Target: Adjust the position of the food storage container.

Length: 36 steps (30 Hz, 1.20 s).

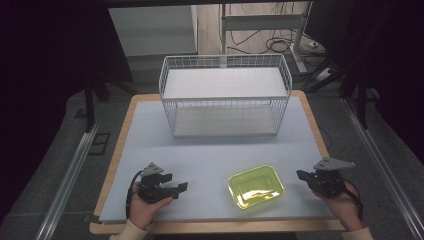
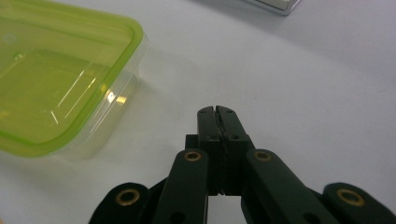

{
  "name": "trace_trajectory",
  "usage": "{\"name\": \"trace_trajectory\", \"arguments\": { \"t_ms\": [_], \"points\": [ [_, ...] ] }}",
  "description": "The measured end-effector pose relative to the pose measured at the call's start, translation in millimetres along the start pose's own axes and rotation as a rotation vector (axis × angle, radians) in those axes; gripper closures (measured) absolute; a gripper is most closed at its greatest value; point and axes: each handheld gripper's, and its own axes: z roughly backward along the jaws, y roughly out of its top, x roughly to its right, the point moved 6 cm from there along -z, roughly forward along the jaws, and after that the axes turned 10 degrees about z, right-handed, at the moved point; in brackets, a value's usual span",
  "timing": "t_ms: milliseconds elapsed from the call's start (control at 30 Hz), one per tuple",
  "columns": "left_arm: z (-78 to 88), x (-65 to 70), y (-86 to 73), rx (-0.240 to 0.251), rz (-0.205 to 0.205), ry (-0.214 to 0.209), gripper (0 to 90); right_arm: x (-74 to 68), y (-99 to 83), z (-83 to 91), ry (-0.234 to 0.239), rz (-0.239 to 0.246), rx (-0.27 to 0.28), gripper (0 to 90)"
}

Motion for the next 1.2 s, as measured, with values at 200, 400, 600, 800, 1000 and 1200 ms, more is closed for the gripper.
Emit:
{"name": "trace_trajectory", "arguments": {
  "t_ms": [200,400,600,800,1000,1200],
  "points": [
    [1.7,1.4,-0.2,0.004,-0.015,0.002,23.6,-10.4,-1.0,3.5,0.016,0.067,-0.044,90.0],
    [1.7,2.3,-0.2,0.004,-0.018,0.001,23.6,-20.8,-4.1,3.4,0.046,0.094,-0.066,90.0],
    [1.0,2.7,-0.9,0.001,-0.019,0.000,23.6,-36.0,-3.4,-1.1,0.097,0.125,-0.075,90.0],
    [-0.1,3.5,-1.8,-0.004,-0.024,0.000,23.6,-43.4,-7.6,-9.3,0.127,0.138,-0.098,90.0],
    [-0.8,3.6,-2.2,-0.005,-0.021,0.002,23.6,-49.7,-8.0,-12.8,0.157,0.137,-0.094,90.0],
    [0.1,3.8,-1.9,-0.002,-0.022,0.004,23.6,-59.1,-7.3,-15.4,0.186,0.156,-0.100,90.0]
  ]
}}
